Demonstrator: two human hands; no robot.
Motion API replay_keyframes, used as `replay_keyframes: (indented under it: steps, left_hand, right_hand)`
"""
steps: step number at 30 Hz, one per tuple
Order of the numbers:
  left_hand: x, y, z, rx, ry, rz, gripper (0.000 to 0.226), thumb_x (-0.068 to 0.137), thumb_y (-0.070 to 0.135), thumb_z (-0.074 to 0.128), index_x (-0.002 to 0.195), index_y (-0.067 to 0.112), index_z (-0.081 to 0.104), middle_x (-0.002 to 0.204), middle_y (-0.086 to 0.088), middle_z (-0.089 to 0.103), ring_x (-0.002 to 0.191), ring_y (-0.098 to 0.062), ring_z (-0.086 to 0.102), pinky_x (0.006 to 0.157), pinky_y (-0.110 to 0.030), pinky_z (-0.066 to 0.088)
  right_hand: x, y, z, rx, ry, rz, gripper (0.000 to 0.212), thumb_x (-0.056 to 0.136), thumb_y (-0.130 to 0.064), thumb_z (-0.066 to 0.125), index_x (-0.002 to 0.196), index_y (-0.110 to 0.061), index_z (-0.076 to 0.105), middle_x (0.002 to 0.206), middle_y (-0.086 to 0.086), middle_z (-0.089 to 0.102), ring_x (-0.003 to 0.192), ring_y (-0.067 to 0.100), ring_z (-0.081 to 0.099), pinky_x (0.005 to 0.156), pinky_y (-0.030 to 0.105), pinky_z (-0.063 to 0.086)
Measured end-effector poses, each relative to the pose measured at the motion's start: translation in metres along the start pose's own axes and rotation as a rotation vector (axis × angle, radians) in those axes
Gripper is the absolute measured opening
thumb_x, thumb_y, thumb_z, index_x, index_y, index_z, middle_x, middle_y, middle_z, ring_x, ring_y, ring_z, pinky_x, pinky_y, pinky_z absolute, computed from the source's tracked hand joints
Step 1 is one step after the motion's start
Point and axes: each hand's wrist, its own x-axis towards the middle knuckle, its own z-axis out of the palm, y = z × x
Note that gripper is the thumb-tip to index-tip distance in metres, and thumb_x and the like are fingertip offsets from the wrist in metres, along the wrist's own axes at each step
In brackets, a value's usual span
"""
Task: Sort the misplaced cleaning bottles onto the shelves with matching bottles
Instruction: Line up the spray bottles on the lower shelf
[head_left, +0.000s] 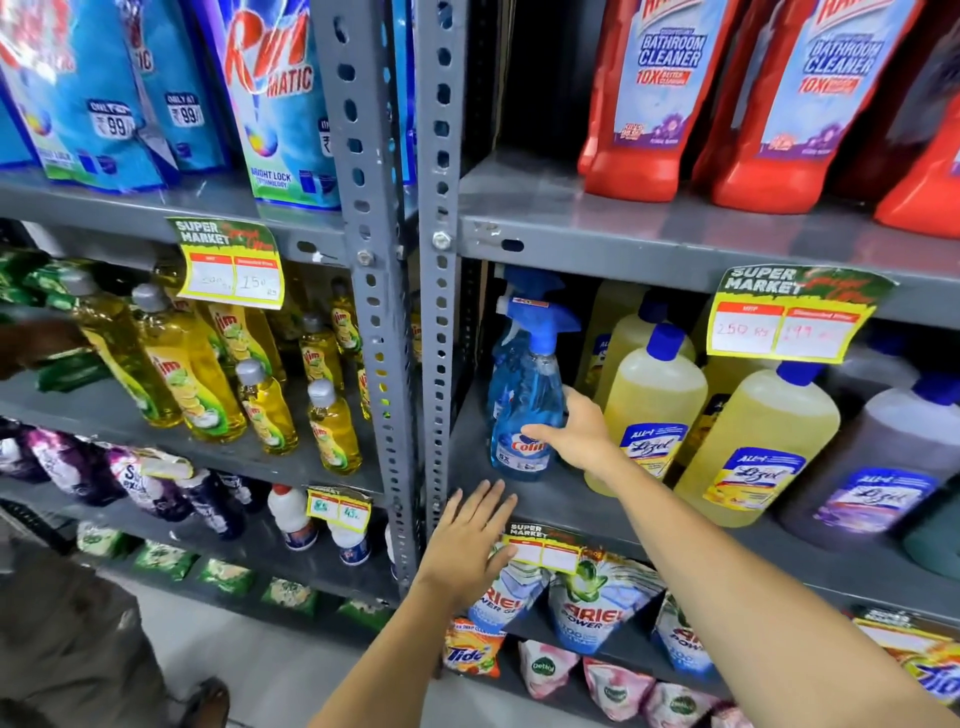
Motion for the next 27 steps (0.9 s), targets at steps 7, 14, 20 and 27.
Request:
replay_keyframes:
  steps: [7, 14, 20, 27]
  left_hand:
    - [-0.002, 0.002, -0.004, 0.009, -0.014, -0.003, 0.061, 0.101, 0.052, 0.019, 0.153, 0.025, -0.001, 0.163, 0.002, -0.004, 0.148, -0.015, -0.01, 0.121, -0.04, -0.009]
    - [-0.003, 0.006, -0.007, 0.059, -0.036, -0.011, 0.062, 0.102, 0.052, 0.016, 0.152, 0.023, -0.005, 0.163, 0.0, -0.008, 0.148, -0.017, -0.012, 0.121, -0.043, -0.008]
    - [-0.003, 0.007, -0.006, 0.058, -0.032, -0.016, 0.062, 0.102, 0.051, 0.015, 0.152, 0.023, -0.005, 0.163, 0.001, -0.006, 0.148, -0.017, -0.012, 0.121, -0.043, -0.009]
    - [-0.003, 0.007, -0.004, 0.049, -0.026, -0.017, 0.062, 0.101, 0.053, 0.016, 0.153, 0.023, -0.002, 0.163, 0.0, -0.003, 0.148, -0.016, -0.01, 0.121, -0.043, -0.007]
  right_hand:
    - [0.003, -0.007, 0.011, 0.007, -0.075, 0.001, 0.057, 0.074, -0.013, 0.082, 0.124, -0.013, 0.055, 0.125, 0.007, 0.066, 0.107, 0.017, 0.064, 0.093, 0.032, 0.052]
    - [0.005, -0.008, 0.009, 0.014, -0.076, 0.003, 0.06, 0.076, -0.015, 0.081, 0.128, -0.014, 0.052, 0.128, 0.007, 0.065, 0.108, 0.018, 0.063, 0.092, 0.032, 0.052]
    - [0.003, -0.008, 0.013, 0.01, -0.076, -0.011, 0.061, 0.076, -0.015, 0.081, 0.13, -0.013, 0.051, 0.129, 0.007, 0.064, 0.115, 0.021, 0.063, 0.098, 0.036, 0.051]
    - [0.002, -0.006, 0.014, -0.034, -0.073, -0.01, 0.068, 0.076, -0.02, 0.081, 0.135, -0.014, 0.049, 0.132, 0.007, 0.063, 0.118, 0.022, 0.061, 0.101, 0.041, 0.05]
